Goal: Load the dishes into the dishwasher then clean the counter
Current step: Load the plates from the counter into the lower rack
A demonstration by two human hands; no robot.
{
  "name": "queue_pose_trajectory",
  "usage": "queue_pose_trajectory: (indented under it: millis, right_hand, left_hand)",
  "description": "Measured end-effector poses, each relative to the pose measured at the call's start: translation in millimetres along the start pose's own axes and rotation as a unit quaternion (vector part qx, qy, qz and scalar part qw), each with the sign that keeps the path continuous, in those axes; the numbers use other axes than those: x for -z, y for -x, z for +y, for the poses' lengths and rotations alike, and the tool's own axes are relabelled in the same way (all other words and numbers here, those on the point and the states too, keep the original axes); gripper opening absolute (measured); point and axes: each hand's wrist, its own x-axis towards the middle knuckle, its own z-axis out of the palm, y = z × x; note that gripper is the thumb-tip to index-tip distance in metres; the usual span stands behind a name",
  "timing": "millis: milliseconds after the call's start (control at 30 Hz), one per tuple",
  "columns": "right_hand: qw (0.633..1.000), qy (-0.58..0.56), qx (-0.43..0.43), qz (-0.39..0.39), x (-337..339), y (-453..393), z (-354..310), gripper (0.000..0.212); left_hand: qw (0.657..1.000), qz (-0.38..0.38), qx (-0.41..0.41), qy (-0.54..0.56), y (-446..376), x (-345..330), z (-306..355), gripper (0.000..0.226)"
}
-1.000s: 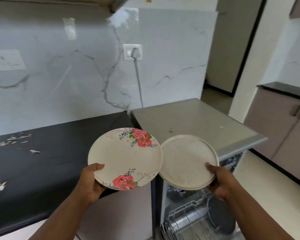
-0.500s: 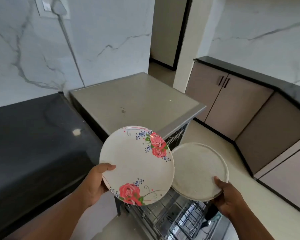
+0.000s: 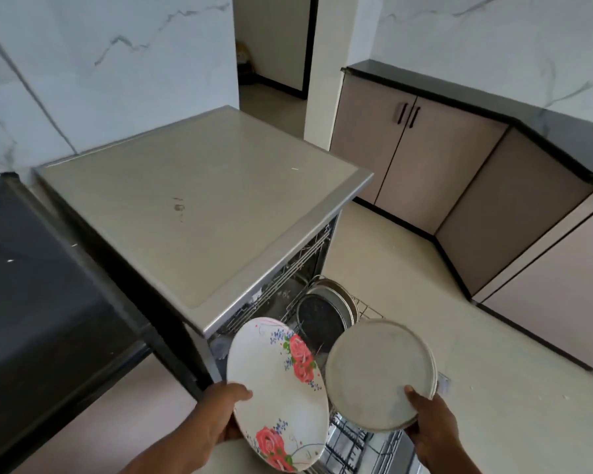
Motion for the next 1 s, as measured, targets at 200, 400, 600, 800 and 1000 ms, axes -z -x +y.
queue_pose_trajectory:
  millis: [200, 400, 600, 800, 1000]
  right_hand:
    - [0.992, 0.121, 0.002, -0.026, -22, -84, 15, 0.029]
    - [0.945, 0.309, 0.096, -0.053, -60, -152, 30, 0.020]
    - [0.888, 0.425, 0.154, -0.087, -119, -215, 53, 0.028]
    - [0.862, 0.458, 0.190, -0.109, -175, -264, 76, 0.024]
    - [0.848, 0.484, 0.186, -0.106, -203, -287, 95, 0.027]
  left_hand:
    - [0.994, 0.092, 0.046, 0.023, -58, -19, -14, 0.027]
    - [0.988, 0.143, 0.060, -0.004, -130, -28, -26, 0.040]
    - [0.983, 0.164, 0.078, 0.037, -189, -20, -56, 0.011]
    - [0.975, 0.186, 0.075, 0.100, -239, 7, -94, 0.047]
    - [0.982, 0.117, 0.032, 0.143, -245, 14, -97, 0.032]
